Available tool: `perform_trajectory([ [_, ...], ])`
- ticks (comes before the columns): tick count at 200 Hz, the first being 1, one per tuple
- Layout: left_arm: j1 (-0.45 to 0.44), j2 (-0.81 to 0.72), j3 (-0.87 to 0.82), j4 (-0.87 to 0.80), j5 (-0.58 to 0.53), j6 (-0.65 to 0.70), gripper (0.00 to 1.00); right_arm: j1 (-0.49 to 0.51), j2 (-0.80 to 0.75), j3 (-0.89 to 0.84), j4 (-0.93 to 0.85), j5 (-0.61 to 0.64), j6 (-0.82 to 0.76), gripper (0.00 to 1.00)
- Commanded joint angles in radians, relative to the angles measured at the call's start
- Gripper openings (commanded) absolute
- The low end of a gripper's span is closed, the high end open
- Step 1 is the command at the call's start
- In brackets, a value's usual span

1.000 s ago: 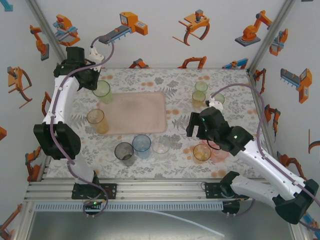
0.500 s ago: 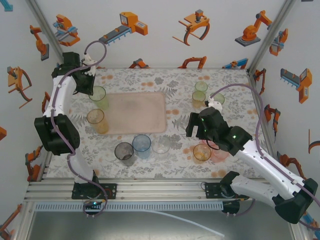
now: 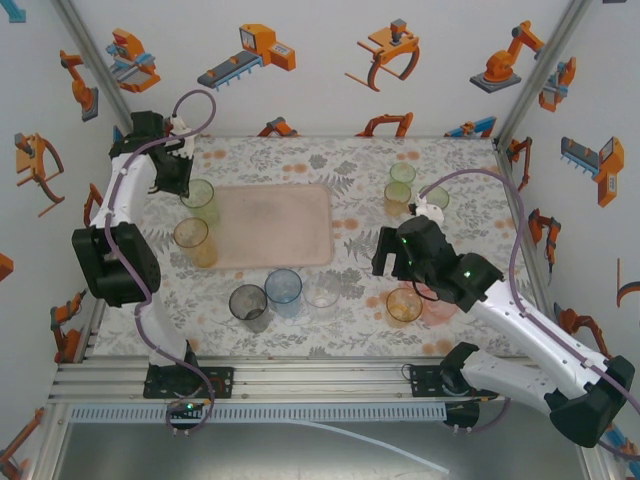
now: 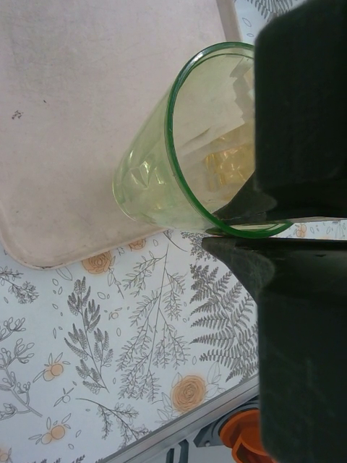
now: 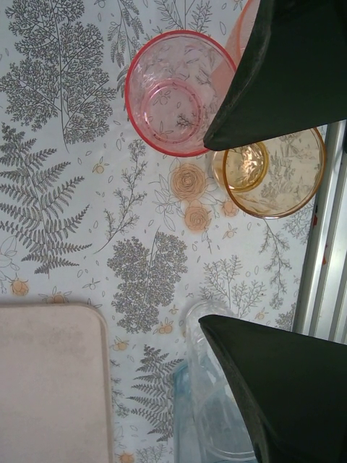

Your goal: Place the glasses into the tray

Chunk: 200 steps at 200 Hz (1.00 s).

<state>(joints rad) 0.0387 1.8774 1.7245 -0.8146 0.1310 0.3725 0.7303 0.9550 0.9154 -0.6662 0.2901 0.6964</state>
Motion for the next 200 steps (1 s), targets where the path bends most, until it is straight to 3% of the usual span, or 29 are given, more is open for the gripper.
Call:
perform_trajectory([
  [1, 0.008, 0.023, -0.014, 0.012, 0.016, -0.021, 0.10, 0.006, -0.003, -0.007, 0.016, 0.018, 0.009, 0.84],
  [99, 0.010, 0.060, -0.018, 0.009, 0.016, -0.020, 0.11, 0.006, 0.004, -0.006, 0.021, 0.013, 0.010, 0.84],
  [200, 0.010, 0.070, 0.004, -0.021, 0.031, -0.014, 0.31, 0.005, 0.001, -0.016, 0.030, 0.009, 0.018, 0.84],
])
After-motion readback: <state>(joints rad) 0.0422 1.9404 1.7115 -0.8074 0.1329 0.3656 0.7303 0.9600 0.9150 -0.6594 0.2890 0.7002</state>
